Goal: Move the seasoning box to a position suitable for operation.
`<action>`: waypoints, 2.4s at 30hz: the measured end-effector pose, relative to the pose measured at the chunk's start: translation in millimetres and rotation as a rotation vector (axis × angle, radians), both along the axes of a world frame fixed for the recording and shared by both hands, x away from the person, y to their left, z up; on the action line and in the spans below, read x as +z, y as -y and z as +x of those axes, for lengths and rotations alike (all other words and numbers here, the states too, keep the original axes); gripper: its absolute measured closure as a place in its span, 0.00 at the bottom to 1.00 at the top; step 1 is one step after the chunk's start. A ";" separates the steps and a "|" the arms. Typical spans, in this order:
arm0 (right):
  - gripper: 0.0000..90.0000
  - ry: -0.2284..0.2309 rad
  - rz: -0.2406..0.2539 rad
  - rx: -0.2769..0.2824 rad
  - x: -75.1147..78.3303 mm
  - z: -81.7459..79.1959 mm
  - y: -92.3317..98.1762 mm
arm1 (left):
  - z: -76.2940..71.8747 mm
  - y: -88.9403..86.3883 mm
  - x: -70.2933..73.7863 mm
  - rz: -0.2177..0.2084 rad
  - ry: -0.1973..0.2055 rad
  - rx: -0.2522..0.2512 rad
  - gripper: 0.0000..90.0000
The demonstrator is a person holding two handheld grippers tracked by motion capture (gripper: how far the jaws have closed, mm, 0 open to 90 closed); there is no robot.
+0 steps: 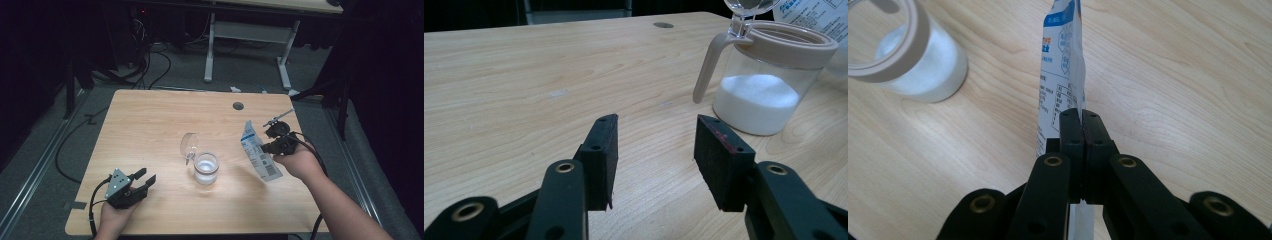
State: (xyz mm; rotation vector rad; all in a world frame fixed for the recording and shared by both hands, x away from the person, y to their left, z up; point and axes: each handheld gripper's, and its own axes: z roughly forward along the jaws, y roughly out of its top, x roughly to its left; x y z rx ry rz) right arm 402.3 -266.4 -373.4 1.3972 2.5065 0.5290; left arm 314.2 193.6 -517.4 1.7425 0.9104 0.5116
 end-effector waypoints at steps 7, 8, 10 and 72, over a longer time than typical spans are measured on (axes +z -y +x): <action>1.00 -0.004 0.000 -0.030 -7.2 3.4 11.0 | -0.2 1.2 -0.9 0.010 -0.005 -0.004 0.57; 1.00 -0.007 0.000 -0.032 -8.2 4.1 12.4 | -0.3 0.9 -0.8 0.010 -0.005 -0.004 0.57; 1.00 -0.006 -0.001 -0.036 -9.9 4.6 13.8 | -0.4 0.2 -0.7 0.008 -0.005 -0.002 0.57; 1.00 0.527 0.303 -0.150 -59.8 -58.1 24.3 | 2.2 -7.6 -5.8 -0.002 -0.025 0.033 0.53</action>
